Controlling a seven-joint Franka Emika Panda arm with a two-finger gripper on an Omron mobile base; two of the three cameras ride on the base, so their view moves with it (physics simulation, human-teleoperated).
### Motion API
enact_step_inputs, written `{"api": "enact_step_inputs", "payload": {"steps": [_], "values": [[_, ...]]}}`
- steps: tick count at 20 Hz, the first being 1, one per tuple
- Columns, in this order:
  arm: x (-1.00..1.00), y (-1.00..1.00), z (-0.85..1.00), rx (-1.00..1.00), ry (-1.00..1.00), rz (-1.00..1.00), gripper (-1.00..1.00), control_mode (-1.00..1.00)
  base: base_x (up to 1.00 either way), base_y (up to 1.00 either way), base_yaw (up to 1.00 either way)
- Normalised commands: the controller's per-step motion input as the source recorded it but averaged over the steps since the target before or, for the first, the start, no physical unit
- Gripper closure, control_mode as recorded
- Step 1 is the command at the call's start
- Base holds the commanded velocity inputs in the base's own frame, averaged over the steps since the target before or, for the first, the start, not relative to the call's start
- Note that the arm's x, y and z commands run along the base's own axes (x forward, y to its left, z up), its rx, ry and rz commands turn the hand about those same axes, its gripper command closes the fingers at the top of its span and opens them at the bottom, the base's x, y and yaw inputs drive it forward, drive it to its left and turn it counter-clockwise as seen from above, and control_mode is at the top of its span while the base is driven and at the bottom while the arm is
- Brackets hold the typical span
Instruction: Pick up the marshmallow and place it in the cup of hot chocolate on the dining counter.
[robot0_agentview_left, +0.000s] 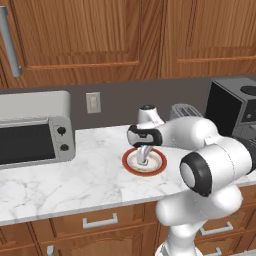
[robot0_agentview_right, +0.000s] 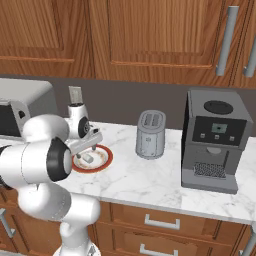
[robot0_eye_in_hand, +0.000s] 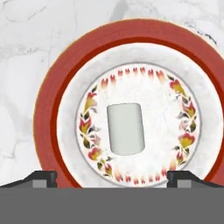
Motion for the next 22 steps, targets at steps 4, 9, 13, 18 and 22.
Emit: {"api": "enact_step_inputs", "payload": {"steps": [4,9,13,18,22], "values": [[0.17,0.13,-0.31,0.0,0.0,0.06,-1.0,-1.0,0.0,0.0,0.0],[0.17,0.03,-0.28,0.0,0.0,0.05,-1.0,-1.0,0.0,0.0,0.0],[0.14,0.0,-0.26,0.0,0.0,0.05,-1.0,-1.0,0.0,0.0,0.0],[0.09,0.0,-0.27,0.0,0.0,0.05,-1.0,-1.0,0.0,0.0,0.0],[0.03,0.0,-0.27,0.0,0.0,0.04,-1.0,-1.0,0.0,0.0,0.0]]}}
